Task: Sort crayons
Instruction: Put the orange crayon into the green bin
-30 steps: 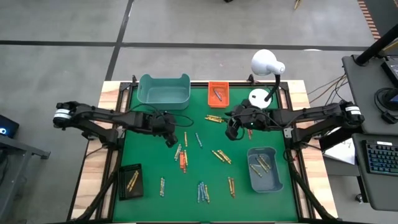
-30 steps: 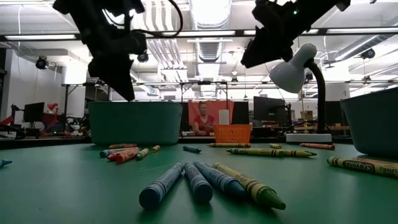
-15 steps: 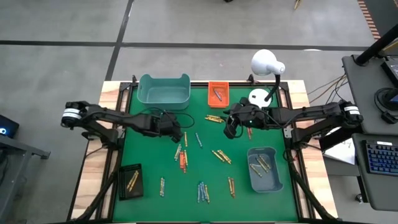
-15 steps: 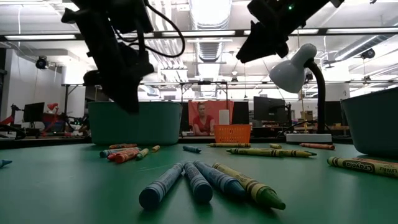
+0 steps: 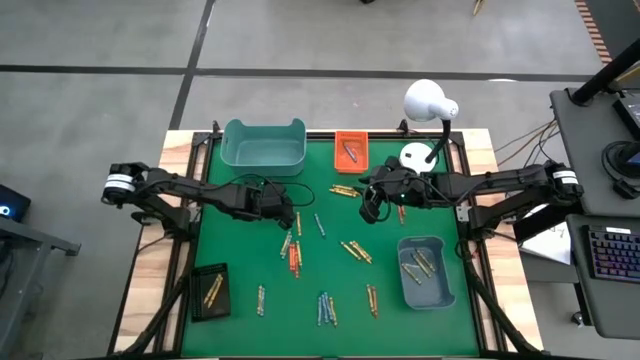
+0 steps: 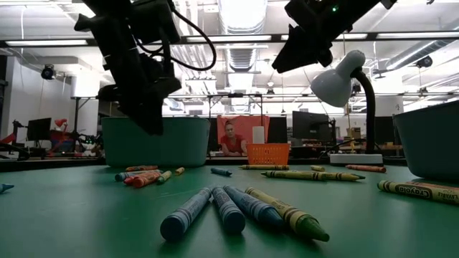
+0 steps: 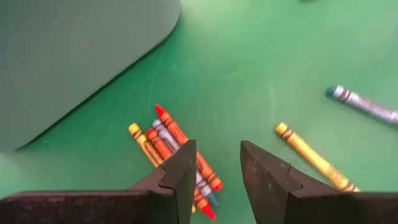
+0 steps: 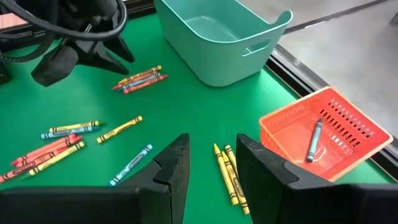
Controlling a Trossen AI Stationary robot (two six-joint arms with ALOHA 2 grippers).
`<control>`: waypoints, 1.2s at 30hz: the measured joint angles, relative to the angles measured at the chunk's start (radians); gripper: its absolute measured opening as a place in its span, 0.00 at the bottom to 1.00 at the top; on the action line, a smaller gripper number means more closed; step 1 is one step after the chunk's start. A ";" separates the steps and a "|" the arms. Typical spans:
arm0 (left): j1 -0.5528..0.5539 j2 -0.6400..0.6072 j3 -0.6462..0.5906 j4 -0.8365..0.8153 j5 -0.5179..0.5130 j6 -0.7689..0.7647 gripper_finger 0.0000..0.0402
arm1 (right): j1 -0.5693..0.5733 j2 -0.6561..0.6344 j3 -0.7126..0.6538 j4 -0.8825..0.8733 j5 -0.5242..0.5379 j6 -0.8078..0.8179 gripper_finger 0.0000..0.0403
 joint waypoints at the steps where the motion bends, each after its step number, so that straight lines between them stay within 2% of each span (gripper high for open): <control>1: 0.001 0.000 0.000 0.007 -0.007 -0.004 0.27 | 0.000 0.001 0.000 0.000 0.000 0.000 0.29; 16: 0.001 0.000 0.000 -0.009 -0.010 -0.020 0.27 | 0.000 0.003 -0.001 0.003 0.000 -0.008 0.29; 22: -0.003 0.000 0.000 -0.014 0.103 -0.071 0.27 | 0.000 0.003 -0.001 0.003 0.000 -0.004 0.29; 30: 0.006 0.011 0.000 -0.014 0.057 -0.098 0.27 | 0.000 0.003 -0.001 0.003 0.000 0.025 0.29; 36: 0.009 0.087 0.000 -0.011 0.044 -0.098 0.27 | 0.000 0.003 -0.002 0.004 0.000 0.024 0.29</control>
